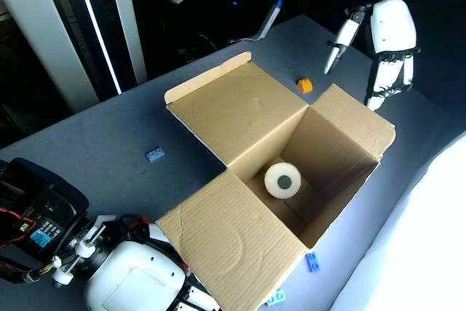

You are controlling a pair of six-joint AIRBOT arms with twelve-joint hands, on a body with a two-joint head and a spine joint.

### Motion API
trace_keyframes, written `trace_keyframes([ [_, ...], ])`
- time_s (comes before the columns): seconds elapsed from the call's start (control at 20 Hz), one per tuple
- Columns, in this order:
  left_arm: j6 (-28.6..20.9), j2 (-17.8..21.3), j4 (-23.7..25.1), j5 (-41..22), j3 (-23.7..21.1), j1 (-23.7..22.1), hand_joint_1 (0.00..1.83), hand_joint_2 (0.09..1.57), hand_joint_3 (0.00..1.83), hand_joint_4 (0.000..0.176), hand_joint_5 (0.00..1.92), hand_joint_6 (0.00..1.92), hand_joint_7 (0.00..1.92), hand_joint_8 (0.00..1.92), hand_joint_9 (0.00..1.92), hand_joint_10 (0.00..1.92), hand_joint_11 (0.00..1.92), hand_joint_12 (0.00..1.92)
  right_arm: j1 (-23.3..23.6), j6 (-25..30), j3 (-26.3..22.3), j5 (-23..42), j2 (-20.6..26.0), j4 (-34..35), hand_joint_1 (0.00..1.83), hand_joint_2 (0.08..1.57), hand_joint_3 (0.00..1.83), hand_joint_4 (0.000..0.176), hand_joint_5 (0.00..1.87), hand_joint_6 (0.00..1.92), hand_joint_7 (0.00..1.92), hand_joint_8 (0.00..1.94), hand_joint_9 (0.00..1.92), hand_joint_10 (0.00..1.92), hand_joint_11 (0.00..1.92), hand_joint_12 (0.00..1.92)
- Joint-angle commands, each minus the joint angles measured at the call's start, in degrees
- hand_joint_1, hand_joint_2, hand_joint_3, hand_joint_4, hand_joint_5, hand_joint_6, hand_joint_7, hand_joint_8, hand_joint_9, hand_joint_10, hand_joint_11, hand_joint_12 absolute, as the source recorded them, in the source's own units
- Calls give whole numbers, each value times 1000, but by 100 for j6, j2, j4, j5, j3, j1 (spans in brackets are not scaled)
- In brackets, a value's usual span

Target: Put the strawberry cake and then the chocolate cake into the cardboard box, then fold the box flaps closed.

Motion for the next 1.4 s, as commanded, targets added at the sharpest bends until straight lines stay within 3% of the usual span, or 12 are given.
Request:
trace_keyframes([
  [0.0,-200,80,79,323,0,-88,591,1016,0,28,353,1,469,2,578,2,132,1180,25,42,42,611,76,-65,1053,968,0,0,126,5,171,6,160,7,0,314],
  [0.25,-1091,87,191,159,-66,-83,590,1018,2,27,351,0,477,3,584,3,137,1173,26,42,42,614,80,-66,1067,965,0,0,142,7,190,7,167,5,0,313],
  [0.45,-1315,92,-5,163,-80,-112,597,1017,0,24,351,3,477,2,587,4,137,1168,26,44,42,643,81,-66,1101,1015,8,0,546,79,685,59,626,110,0,1081],
  [0.5,-1315,93,-47,163,-87,-114,596,1015,0,23,354,4,480,3,593,7,144,1172,26,44,42,646,83,-66,1098,1034,11,0,616,95,768,76,704,143,0,1200],
  [0.55,-1315,96,-120,162,-89,-113,601,1017,0,21,355,4,480,3,593,6,144,1172,26,44,42,653,85,-66,1128,1052,5,0,769,94,903,122,767,302,82,1249],
  [0.65,-1315,97,-208,62,-75,-113,588,1020,2,27,349,1,482,3,591,5,137,1171,26,44,42,673,88,-66,1112,1119,7,0,884,66,966,151,694,661,214,1330],
  [0.7,-1372,101,-242,58,-87,-122,583,1021,2,29,353,3,485,4,590,4,137,1171,26,44,42,685,88,-67,1102,1176,10,0,836,973,995,160,662,827,229,1447],
  [0.75,-1374,103,-292,58,-94,-136,577,1025,4,27,358,5,490,6,591,5,141,1174,26,44,42,696,88,-67,1161,1190,8,0,780,1171,910,1010,669,931,267,1537],
  [0.8,-1374,105,-379,58,-94,-138,569,1028,5,26,362,6,490,5,593,5,145,1175,26,44,42,700,89,-67,1158,1220,1,0,729,1273,849,1251,643,1032,260,1591],
  [1.0,-1400,119,-556,58,-109,-128,580,1032,4,20,370,6,478,3,576,1,133,1173,26,45,34,693,117,-69,1160,1213,0,26,773,1270,826,1274,611,1100,255,1628],
  [1.15,-1658,116,-555,57,-66,-89,576,1029,2,31,361,1,492,7,588,6,149,1174,36,52,-42,693,223,-69,1165,1203,0,31,808,1237,823,1271,595,1132,229,1663],
  [1.35,-1908,105,-555,9,-47,-31,600,1026,0,25,368,3,486,2,583,3,122,1204,70,49,-406,693,577,-71,1173,1191,0,33,838,1244,834,1207,612,1092,245,1632],
])
